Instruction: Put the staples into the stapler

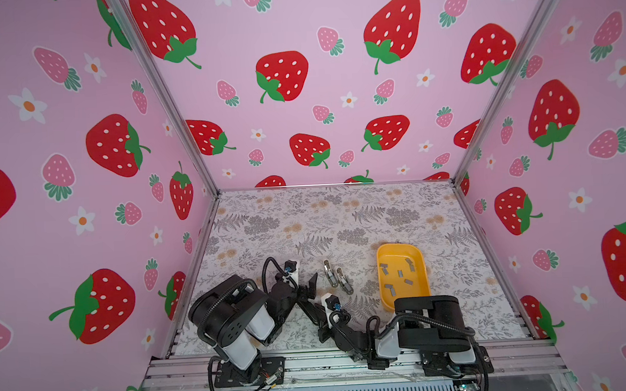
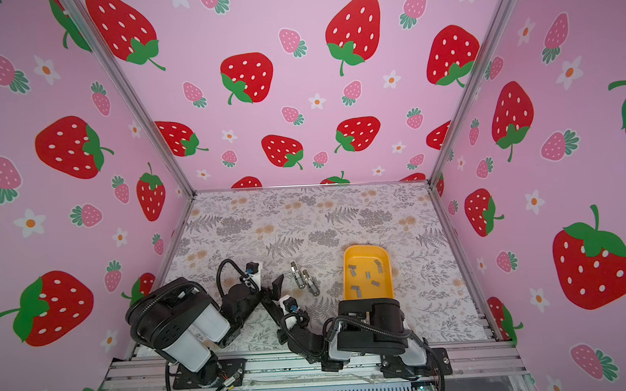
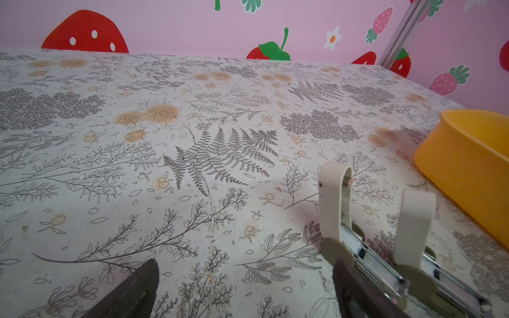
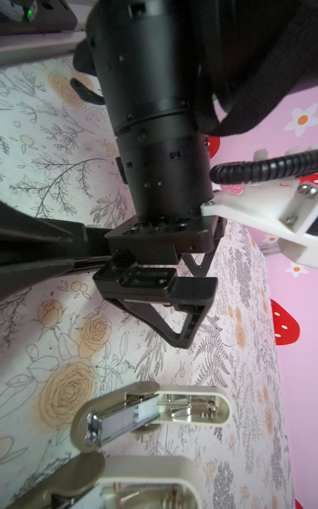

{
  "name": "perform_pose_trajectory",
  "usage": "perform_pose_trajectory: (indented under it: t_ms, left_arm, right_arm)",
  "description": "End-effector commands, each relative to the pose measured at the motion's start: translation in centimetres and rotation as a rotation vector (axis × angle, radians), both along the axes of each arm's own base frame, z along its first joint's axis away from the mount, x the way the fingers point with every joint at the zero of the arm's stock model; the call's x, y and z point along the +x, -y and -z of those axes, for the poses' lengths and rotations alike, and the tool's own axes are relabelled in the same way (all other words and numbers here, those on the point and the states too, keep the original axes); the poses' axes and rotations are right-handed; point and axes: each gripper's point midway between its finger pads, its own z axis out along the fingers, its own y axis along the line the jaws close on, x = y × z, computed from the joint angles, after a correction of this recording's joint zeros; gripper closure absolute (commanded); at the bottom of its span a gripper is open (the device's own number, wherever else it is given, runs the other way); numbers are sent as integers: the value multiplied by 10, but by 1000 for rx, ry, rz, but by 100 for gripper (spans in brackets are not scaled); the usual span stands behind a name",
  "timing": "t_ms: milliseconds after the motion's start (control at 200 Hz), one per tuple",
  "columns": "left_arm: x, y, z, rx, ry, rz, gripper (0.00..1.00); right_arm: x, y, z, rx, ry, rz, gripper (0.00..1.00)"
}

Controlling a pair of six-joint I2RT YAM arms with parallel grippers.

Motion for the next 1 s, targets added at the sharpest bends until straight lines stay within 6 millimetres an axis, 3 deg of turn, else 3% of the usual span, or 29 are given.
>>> perform_pose_trajectory:
  t_ms: [0,65,165,460,640,845,996]
  left_arm:
    - [6,2,-9,-14,36,-12,0]
    - [7,2,-7,-10,34,-16,0]
    - [7,1,-9,-16,37,-21,1]
    - [23,-19,-24,-12,-98,-173,1]
    - [27,-38,-34,-59,-217,-233,1]
    - [23,-56,-39,-124,-256,-288,1]
    - [21,-70,-47,-159,-276,-352,1]
  right_arm:
    - [-12,66,121,-495,-9,-74,85]
    - [-11,70,126,-504,-9,-58,85]
    - [-10,62,116,-493,-3,-51,81]
    - [-6,15,33,-422,39,-35,67]
    - [-8,0,3,-380,51,-51,56]
    - [-8,-7,1,-377,48,-47,54]
    - [-1,-13,10,-387,43,-21,64]
